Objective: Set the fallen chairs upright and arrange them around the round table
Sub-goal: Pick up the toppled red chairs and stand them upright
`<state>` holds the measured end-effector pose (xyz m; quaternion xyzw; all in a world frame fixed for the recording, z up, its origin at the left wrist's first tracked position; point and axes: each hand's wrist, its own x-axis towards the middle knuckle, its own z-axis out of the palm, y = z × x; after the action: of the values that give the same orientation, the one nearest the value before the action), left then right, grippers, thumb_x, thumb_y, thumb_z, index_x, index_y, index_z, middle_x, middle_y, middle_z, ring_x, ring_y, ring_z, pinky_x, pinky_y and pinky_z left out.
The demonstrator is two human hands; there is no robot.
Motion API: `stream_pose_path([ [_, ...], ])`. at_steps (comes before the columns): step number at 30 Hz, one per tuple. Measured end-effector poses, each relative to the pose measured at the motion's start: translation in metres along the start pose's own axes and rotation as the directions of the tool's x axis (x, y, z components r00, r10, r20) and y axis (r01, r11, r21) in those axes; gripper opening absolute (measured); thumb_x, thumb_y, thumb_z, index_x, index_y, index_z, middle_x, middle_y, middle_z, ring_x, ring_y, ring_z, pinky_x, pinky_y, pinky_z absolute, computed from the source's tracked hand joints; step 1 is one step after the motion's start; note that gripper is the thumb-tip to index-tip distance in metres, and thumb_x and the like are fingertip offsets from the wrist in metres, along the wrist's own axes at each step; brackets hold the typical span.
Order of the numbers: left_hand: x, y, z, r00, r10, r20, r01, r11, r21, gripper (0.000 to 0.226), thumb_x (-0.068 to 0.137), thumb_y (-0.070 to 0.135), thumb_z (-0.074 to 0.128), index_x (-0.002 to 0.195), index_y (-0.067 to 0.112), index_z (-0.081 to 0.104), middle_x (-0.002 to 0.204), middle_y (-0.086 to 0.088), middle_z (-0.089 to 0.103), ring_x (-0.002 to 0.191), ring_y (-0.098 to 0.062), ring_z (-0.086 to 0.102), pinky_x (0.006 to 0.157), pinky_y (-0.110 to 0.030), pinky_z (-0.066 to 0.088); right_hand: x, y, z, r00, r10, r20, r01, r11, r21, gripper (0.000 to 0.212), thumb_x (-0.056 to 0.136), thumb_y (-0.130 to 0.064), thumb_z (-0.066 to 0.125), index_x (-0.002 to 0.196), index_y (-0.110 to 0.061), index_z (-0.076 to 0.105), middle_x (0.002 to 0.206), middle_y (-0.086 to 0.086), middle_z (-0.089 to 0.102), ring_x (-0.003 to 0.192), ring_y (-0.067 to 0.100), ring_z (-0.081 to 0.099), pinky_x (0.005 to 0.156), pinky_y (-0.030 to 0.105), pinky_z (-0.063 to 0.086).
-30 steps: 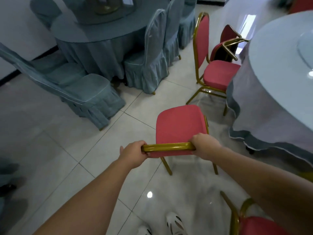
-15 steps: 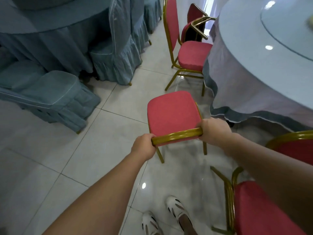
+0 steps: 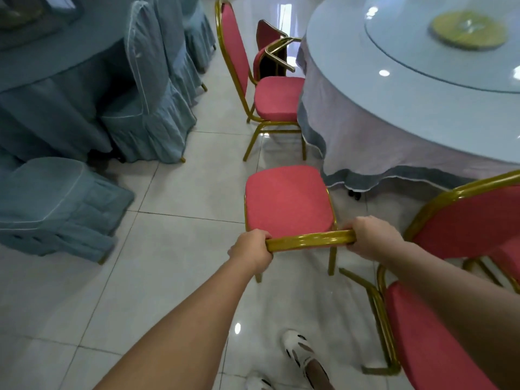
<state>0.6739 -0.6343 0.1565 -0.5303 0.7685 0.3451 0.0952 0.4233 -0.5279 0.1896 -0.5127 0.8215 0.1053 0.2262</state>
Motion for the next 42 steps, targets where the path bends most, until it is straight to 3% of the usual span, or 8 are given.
stream_pose_path([
  [5,0.01,0.021,0.018,0.999,0.037,0.017,-0.038,0.995,0.095,0.021,0.085,0.011,0.059,0.089,0.029,0.071,0.089,0.002,0.068,0.093,-0.028,0.064,0.087,-0.047,0.055,-0.004,0.032,0.019,0.997,0.065,0.029,-0.066,0.998,0.02,0.019,0.087,-0.019,0.063,0.077,-0.035,0.066,0.072,-0.008,0.066,0.068,0.012,0.065,0.063,0.035,0.06],
  [11,0.016,0.016,0.002,0.976,0.094,0.196,-0.112,0.99,0.088,0.023,0.087,0.015,0.065,0.103,0.028,0.074,0.093,0.0,0.074,0.083,-0.023,0.071,0.077,-0.035,0.061,0.007,0.036,0.005,0.974,0.008,0.225,0.0,0.999,-0.035,0.019,0.086,-0.023,0.071,0.101,-0.035,0.071,0.085,-0.008,0.067,0.078,0.013,0.065,0.068,0.031,0.056],
  [18,0.008,0.022,-0.027,0.922,0.08,0.38,-0.094,0.995,0.017,0.034,0.087,0.026,0.076,0.121,0.023,0.071,0.107,-0.002,0.071,0.097,-0.021,0.068,0.088,-0.037,0.059,0.017,0.032,-0.057,0.789,-0.199,0.582,0.076,0.971,0.228,0.071,0.084,-0.061,0.072,0.144,-0.03,0.053,0.123,-0.016,0.056,0.114,0.01,0.054,0.103,0.034,0.041],
  [23,0.019,0.028,-0.079,0.889,0.038,0.456,-0.014,0.998,-0.054,0.041,0.088,0.003,0.056,0.123,0.012,0.074,0.111,-0.003,0.069,0.106,-0.02,0.063,0.092,-0.033,0.054,0.044,0.002,-0.094,0.87,-0.211,0.446,0.053,0.939,0.341,0.071,0.09,-0.055,0.07,0.151,-0.025,0.05,0.151,-0.008,0.046,0.142,0.019,0.043,0.118,0.038,0.033],
  [28,0.02,0.025,-0.139,0.967,0.019,0.253,0.026,0.984,-0.175,0.031,0.102,0.009,0.051,0.123,0.012,0.073,0.125,-0.003,0.068,0.117,-0.017,0.06,0.105,-0.032,0.048,0.074,-0.06,-0.131,0.933,-0.267,0.241,0.198,0.94,0.277,0.065,0.096,-0.053,0.063,0.15,-0.019,0.052,0.155,0.002,0.049,0.143,0.024,0.045,0.12,0.043,0.034],
  [32,0.029,0.017,-0.181,0.982,0.03,0.184,0.027,0.953,-0.301,0.026,0.104,0.015,0.053,0.121,0.014,0.072,0.124,-0.004,0.071,0.115,-0.023,0.067,0.08,-0.022,0.051,0.098,-0.112,-0.149,0.938,-0.273,0.212,0.227,0.949,0.217,0.062,0.097,-0.053,0.06,0.149,-0.021,0.051,0.152,0.002,0.051,0.138,0.025,0.048,0.117,0.046,0.039],
  [36,0.046,-0.005,-0.229,0.987,0.102,0.127,-0.058,0.949,-0.308,0.027,0.105,0.017,0.053,0.126,0.016,0.071,0.125,-0.001,0.069,0.118,-0.018,0.063,0.104,-0.033,0.05,0.124,-0.174,-0.167,0.937,-0.281,0.209,0.25,0.955,0.161,0.052,0.101,-0.045,0.057,0.146,-0.019,0.053,0.145,0.005,0.056,0.131,0.025,0.055,0.109,0.038,0.044],
  [42,0.102,-0.08,-0.307,0.994,0.105,0.037,-0.087,0.94,-0.33,0.026,0.103,0.022,0.058,0.125,0.018,0.072,0.119,-0.001,0.072,0.113,-0.017,0.066,0.104,-0.036,0.053,0.183,-0.277,-0.189,0.961,-0.246,0.127,0.213,0.95,0.228,0.06,0.097,-0.044,0.064,0.149,-0.018,0.05,0.146,0.004,0.056,0.128,0.022,0.058,0.106,0.035,0.049],
])
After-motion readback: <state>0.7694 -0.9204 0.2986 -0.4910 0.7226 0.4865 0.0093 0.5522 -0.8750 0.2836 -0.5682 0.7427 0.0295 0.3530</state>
